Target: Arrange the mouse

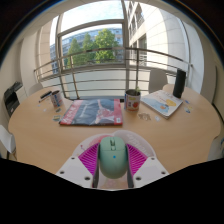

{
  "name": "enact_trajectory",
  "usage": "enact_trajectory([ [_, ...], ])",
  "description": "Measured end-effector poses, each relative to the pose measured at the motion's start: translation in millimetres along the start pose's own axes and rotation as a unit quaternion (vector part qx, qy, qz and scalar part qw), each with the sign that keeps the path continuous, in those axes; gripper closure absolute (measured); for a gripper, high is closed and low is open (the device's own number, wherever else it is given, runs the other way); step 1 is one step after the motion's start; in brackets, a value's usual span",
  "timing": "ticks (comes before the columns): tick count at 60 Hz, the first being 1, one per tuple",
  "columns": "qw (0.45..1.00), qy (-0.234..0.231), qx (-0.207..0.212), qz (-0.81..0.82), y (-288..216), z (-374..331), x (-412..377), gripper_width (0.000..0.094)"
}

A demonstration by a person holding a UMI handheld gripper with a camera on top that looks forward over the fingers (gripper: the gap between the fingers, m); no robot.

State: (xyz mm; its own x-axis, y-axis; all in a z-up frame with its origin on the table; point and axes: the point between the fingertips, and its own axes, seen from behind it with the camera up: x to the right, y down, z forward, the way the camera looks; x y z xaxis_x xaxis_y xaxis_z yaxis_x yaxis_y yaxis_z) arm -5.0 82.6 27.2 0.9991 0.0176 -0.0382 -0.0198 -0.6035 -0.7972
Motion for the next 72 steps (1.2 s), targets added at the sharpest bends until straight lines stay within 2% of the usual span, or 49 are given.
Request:
enact_trajectory([
  [4, 1.000, 0.003, -0.025, -0.005, 15, 5, -1, 0.0500],
  [11, 0.999, 0.017, -0.046, -0.013, 37, 19, 2, 0.0399],
  [18, 0.999, 0.024, -0.030, -0.025, 23, -4, 1, 0.0075],
  [21, 0.999, 0.026, -0.024, -0.032, 11, -21, 1, 0.0109],
  [24, 0.999, 0.030, -0.015, -0.039, 2, -40, -1, 0.0086],
  [40, 0.998, 0.038, 0.013, -0.039, -17, -176, -8, 0.0090],
  [53, 0.998, 0.033, 0.024, -0.037, 9, -267, -14, 0.0089],
  [72, 0.998, 0.026, 0.024, -0.042, 48, -329, -15, 0.0087],
])
